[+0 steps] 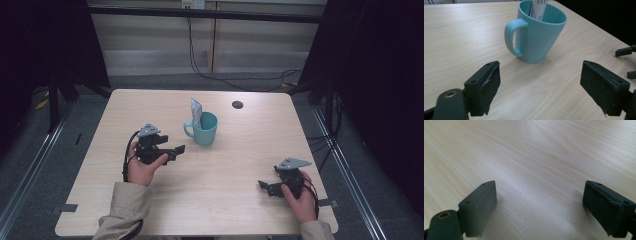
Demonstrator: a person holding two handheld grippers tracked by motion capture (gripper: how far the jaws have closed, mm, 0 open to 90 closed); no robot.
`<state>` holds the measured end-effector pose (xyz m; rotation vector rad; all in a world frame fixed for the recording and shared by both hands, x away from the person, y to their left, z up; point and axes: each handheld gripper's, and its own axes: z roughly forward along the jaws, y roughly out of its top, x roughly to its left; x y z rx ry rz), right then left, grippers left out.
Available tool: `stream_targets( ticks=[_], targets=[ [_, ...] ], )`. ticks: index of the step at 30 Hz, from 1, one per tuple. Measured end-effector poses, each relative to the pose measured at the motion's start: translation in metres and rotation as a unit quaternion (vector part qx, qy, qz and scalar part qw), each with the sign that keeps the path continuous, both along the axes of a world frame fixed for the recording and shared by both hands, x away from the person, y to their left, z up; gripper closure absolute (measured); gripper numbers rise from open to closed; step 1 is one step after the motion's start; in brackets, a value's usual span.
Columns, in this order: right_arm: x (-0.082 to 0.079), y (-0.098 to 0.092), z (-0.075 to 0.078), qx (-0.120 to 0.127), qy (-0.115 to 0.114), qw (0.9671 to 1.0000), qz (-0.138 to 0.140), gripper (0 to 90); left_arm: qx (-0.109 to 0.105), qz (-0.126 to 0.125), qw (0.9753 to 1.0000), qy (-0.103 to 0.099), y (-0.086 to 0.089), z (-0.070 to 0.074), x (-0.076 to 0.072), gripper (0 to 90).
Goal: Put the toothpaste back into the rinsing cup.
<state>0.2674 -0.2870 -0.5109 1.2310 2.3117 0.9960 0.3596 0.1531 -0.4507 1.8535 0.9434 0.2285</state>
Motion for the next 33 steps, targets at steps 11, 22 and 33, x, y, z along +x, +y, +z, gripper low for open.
stream_targets(
  ticks=[11,22,33],
  targets=[
    [0.0,0.0,0.0,0.0,0.0,1.0,0.0,11.6,0.003,-0.011,0.9999,0.006,0.005,-0.005,-0.004,16.1],
    [0.0,0.0,0.0,0.001,0.001,1.0,0.001,11.6,0.012,-0.011,0.9997,0.018,0.02,-0.014,-0.011,16.1],
    [0.001,0.0,0.0,0.0,-0.001,1.0,0.002,11.6,0.022,-0.014,0.9994,0.022,0.034,-0.021,-0.017,16.2]
  ],
)
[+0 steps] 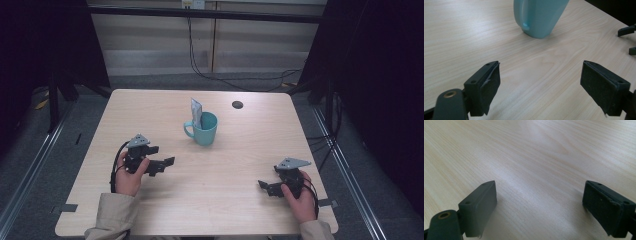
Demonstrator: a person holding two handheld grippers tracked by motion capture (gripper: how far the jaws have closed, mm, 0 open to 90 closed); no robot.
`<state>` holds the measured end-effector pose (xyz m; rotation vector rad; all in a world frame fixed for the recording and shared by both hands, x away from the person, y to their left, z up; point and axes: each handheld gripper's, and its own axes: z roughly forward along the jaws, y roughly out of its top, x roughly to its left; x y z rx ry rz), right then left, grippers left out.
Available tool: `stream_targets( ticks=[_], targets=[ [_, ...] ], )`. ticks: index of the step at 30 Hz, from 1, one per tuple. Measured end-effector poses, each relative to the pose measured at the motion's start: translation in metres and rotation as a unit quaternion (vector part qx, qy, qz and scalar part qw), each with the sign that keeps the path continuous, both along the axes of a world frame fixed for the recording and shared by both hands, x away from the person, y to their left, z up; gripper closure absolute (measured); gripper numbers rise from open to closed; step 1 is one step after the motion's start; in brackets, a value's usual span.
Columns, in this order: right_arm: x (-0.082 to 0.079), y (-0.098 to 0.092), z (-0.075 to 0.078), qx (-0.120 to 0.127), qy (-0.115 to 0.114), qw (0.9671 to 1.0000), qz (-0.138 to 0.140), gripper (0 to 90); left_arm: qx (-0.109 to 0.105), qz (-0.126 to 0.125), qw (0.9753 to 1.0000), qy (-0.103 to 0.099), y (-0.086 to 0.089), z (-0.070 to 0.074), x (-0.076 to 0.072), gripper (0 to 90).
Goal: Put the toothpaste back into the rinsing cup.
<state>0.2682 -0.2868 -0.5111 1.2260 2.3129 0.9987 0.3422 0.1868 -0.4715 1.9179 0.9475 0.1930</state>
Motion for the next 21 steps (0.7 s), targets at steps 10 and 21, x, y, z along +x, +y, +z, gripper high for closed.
stream_targets(
  ticks=[10,21],
  targets=[
    [0.0,0.0,0.0,0.0,-0.002,1.0,0.001,11.6,0.013,0.005,0.9999,0.003,0.012,-0.005,-0.005,16.3],
    [0.0,0.0,0.0,0.0,-0.002,1.0,0.001,11.6,0.015,0.012,0.9998,0.01,0.027,-0.012,-0.01,16.3]
  ],
)
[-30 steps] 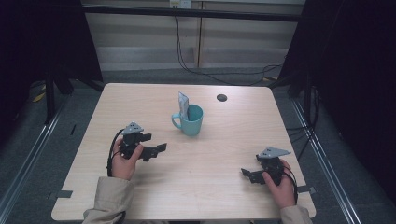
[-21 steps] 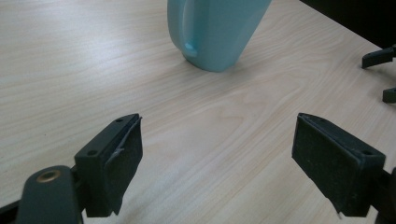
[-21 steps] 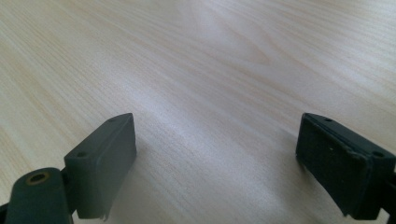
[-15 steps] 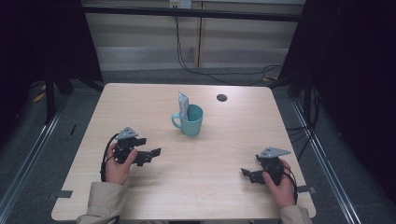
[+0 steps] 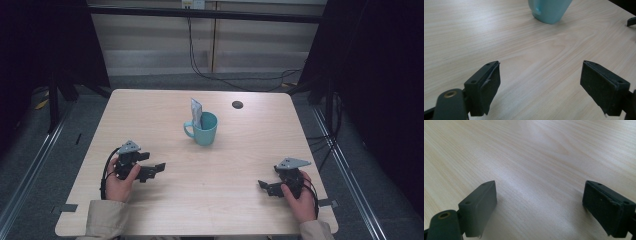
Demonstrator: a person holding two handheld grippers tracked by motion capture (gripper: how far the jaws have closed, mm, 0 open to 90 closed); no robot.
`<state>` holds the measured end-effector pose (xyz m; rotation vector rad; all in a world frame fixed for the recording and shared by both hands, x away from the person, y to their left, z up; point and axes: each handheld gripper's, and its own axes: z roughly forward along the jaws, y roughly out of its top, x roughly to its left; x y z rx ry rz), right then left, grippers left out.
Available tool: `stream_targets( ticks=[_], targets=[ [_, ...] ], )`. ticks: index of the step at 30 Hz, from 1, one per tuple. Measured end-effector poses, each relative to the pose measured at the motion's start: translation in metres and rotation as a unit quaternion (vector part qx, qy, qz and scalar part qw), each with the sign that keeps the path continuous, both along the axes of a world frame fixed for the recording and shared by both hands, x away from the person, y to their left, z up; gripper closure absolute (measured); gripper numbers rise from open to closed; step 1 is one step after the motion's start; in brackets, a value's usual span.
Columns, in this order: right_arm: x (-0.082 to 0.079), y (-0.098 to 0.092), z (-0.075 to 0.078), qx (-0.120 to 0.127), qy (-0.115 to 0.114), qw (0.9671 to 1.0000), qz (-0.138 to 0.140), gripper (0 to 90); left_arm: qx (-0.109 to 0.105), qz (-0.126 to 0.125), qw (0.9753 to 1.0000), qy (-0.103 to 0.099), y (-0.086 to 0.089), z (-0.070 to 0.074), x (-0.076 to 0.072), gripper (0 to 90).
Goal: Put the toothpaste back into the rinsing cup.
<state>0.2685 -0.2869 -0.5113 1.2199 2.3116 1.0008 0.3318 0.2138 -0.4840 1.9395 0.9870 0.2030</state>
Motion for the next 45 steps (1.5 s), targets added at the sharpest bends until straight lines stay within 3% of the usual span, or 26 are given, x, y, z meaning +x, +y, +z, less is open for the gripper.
stream_targets(
  ticks=[25,41,45],
  targets=[
    [0.0,0.0,0.0,0.0,0.0,1.0,0.0,11.6,0.017,0.025,0.9994,0.013,0.026,-0.018,-0.012,16.5],
    [0.0,0.0,0.0,0.0,0.0,1.0,0.0,11.6,0.048,0.035,0.9982,0.009,0.039,-0.024,-0.021,16.4],
    [0.0,0.0,0.0,0.0,0.0,1.0,0.0,11.6,0.072,0.032,0.9969,0.002,0.041,-0.024,-0.023,16.3]
  ],
)
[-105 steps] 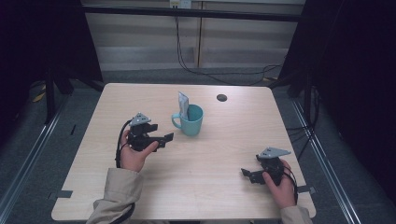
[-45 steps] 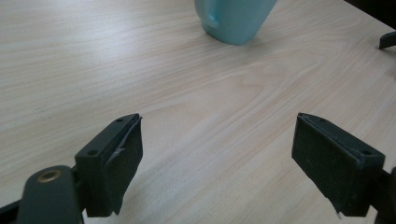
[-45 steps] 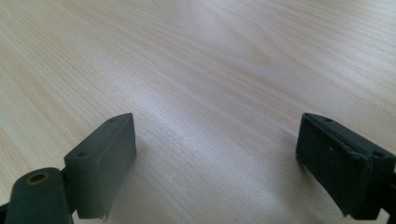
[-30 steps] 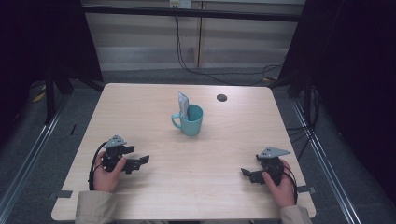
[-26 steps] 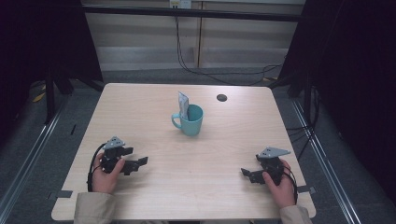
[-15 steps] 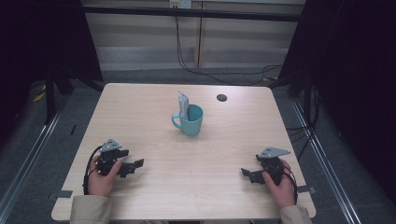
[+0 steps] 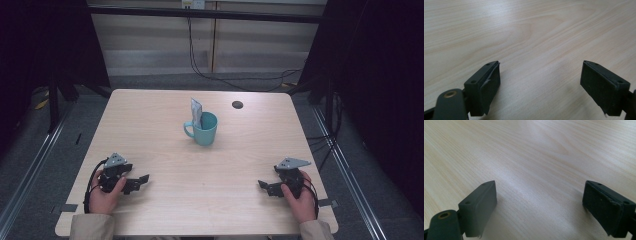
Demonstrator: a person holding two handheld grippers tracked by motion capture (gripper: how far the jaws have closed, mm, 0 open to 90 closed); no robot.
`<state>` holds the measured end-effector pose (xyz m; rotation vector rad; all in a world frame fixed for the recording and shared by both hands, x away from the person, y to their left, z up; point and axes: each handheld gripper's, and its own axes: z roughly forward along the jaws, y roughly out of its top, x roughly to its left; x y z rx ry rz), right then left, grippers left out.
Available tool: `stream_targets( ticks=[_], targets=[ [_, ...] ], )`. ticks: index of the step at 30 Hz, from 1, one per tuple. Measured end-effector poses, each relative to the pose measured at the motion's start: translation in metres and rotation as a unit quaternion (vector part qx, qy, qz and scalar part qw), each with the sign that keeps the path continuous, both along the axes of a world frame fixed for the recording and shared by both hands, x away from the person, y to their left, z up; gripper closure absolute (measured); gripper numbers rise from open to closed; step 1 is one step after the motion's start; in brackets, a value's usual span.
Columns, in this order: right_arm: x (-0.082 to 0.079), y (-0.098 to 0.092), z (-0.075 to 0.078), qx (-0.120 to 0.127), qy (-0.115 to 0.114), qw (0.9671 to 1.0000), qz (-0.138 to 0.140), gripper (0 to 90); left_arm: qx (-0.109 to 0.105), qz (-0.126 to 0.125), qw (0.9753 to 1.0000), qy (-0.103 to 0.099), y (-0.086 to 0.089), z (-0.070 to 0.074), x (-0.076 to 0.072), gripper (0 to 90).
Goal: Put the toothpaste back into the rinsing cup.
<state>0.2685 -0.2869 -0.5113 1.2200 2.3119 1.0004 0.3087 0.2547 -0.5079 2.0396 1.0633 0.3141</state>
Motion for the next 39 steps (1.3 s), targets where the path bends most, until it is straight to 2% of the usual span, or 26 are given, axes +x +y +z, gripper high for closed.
stream_targets(
  ticks=[4,5,14,16,18,39],
  targets=[
    [0.0,0.0,0.0,0.0,0.0,1.0,0.0,11.6,0.006,-0.002,1.0,-0.002,0.0,0.0,-0.0014,16.0],
    [-0.0001,0.0,0.0001,-0.001,0.0,1.0,-0.001,11.6,0.022,-0.006,0.9997,-0.007,-0.0002,0.0002,-0.0024,16.0],
    [0.0,0.0,0.0,0.0,0.0,1.0,0.0,11.6,0.04,-0.007,0.9991,-0.014,-0.004,-0.0001,-0.0041,15.0],
    [0.0,0.0,0.0,0.0,0.0,1.0,0.0,11.6,0.057,-0.014,0.9981,-0.018,-0.0059,-0.0001,-0.0044,14.7],
    [0.0,0.0,0.0,0.0,0.0,1.0,0.0,11.6,0.063,-0.018,0.9977,-0.018,-0.0082,-0.0005,-0.0045,11.9],
    [0.0011,0.0011,0.0002,0.0,0.002,1.0,-0.003,11.6,0.067,-0.015,0.9975,-0.019,-0.0096,-0.001,-0.0046,9.2]
  ],
)
